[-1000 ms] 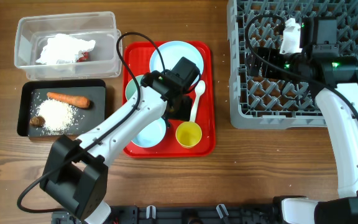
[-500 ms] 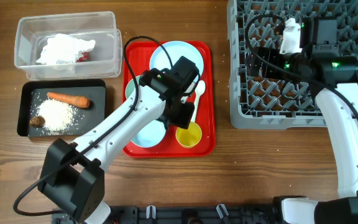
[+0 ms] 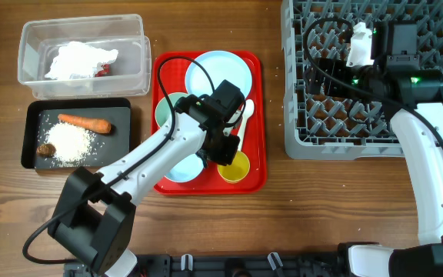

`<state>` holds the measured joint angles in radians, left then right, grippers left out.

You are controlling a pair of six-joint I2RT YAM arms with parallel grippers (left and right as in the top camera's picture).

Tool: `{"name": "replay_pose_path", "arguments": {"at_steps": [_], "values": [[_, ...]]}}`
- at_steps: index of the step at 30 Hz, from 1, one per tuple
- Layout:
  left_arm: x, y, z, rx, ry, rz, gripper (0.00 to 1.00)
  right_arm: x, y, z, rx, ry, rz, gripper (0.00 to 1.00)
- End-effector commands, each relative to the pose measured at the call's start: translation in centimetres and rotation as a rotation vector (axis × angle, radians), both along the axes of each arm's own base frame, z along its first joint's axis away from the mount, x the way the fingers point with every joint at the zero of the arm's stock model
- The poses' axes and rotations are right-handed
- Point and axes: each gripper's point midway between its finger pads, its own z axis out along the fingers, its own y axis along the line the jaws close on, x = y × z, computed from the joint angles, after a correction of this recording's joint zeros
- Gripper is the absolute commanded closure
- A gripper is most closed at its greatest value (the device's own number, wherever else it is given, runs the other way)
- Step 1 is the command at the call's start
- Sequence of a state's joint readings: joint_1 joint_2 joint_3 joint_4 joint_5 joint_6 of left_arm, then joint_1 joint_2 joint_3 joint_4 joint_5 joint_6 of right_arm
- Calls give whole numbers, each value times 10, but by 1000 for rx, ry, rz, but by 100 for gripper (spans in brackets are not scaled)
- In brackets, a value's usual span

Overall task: Sort waste into correct bins and load items into the dishwasher rack
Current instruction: 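Grasp the yellow cup with the left gripper and lift it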

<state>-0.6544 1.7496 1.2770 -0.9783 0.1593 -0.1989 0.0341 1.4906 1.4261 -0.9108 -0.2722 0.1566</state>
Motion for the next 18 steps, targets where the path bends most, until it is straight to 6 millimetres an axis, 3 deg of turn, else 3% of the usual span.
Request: {"name": "replay_pose_path", "arguments": {"at_steps": [1,6,9,12,14,18], "values": [[-9,-5,-11,-3,21,-29,75,6,-2,5,-3,-14,-13,0],[-10,-5,-19,-7,14,-33,78,6,-2,5,-3,-14,-13,0],[-7,-8,-20,-18,0,-32,96,6,-2,5,-3,-14,-13,0],[2,-11,-18,-41,-16,33,96,6,-2,5,-3,-14,-13,0],[10,-10,-12,-63,-12,114,96,6,-2,5,-3,-15,-13,0],[28,-16,18,-227,18,171,96,7,-2,6,-2,-23,-13,0]]}}
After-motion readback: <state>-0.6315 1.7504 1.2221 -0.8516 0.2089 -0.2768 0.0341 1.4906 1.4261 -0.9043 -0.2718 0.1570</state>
